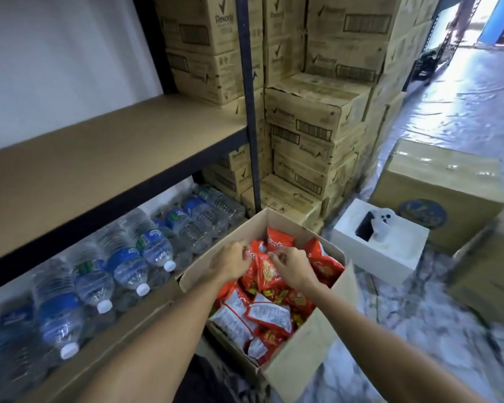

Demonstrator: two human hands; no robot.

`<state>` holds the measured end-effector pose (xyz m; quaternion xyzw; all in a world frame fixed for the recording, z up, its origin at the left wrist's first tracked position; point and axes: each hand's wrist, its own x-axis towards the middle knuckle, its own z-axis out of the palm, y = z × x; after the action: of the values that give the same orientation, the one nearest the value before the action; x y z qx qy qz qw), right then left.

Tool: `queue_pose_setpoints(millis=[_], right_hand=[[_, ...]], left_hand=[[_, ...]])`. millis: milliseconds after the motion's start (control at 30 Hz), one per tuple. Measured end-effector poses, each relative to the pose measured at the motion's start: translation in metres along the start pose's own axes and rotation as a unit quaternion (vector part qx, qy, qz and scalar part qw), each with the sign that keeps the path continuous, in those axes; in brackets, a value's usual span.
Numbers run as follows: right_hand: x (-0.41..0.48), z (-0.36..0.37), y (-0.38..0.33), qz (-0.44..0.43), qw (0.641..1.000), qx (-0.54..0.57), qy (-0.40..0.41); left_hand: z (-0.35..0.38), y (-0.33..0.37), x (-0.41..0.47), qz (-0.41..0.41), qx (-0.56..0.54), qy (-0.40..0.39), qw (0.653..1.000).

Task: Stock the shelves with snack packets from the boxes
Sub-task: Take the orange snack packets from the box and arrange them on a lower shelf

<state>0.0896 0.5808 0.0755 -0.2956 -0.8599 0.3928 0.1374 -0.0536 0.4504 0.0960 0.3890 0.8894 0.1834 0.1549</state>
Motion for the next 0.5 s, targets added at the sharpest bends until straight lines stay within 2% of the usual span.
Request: queue_pose_setpoints(millis=[233,367,500], right_hand=[[-0.007,0.054,0.035,0.109,0.992,0.009,-0.059],[-0.007,0.071,0.039,0.107,0.99,-0.008,-0.093],[-0.004,0.085,0.039,0.106,0.985,-0.019,-0.137]], left_hand=[[0.067,-0.051,0.004,-0.12,0.007,-0.058,0.991],[0.079,-0.082,0.007,-0.203,-0.067,-0.081,0.973],[0.076,-0.089,0.005,-0.224,-0.076,-0.081,0.968]])
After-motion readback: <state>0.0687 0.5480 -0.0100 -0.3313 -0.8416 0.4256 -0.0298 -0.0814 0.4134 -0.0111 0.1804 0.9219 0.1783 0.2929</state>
